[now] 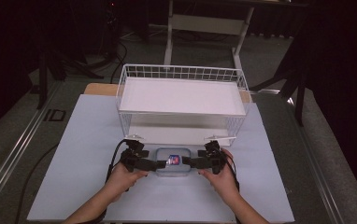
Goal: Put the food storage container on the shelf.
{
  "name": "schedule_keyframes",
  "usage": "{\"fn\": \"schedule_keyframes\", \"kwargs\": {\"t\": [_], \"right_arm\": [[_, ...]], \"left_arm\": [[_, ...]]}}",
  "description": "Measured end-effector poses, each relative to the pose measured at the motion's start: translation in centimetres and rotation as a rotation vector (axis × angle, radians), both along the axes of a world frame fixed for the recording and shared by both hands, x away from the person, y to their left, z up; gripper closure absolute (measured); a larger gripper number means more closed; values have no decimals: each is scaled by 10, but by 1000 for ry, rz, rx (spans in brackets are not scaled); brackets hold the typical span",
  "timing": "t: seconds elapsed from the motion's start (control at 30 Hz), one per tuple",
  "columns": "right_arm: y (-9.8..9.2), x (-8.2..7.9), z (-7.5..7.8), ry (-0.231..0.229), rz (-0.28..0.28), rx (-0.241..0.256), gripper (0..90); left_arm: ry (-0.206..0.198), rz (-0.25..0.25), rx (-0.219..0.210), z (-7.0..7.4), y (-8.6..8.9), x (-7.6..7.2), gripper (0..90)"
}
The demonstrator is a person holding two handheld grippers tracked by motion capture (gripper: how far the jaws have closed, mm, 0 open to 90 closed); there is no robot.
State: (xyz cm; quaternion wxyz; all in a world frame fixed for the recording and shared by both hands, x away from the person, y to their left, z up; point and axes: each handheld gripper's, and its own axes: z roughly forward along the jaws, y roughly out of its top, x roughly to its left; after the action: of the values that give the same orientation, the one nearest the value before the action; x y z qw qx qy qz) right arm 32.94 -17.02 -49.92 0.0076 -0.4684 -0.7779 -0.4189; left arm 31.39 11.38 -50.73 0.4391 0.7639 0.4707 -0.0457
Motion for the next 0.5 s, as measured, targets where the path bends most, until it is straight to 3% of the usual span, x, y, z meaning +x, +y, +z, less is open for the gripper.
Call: {"fn": "schedule_keyframes", "kwargs": {"t": [0.33,0.47,0.5], "right_arm": [[2,4,-9,105,-16,44,169],[2,4,-12,121,-14,56,215],[2,4,-13,124,-17,59,227]], "left_arm": [[91,23,-8,-16,-4,6,51],[103,50,-28,-20,-3,7,169],[109,51,-50,-20,-2,8,179]]}}
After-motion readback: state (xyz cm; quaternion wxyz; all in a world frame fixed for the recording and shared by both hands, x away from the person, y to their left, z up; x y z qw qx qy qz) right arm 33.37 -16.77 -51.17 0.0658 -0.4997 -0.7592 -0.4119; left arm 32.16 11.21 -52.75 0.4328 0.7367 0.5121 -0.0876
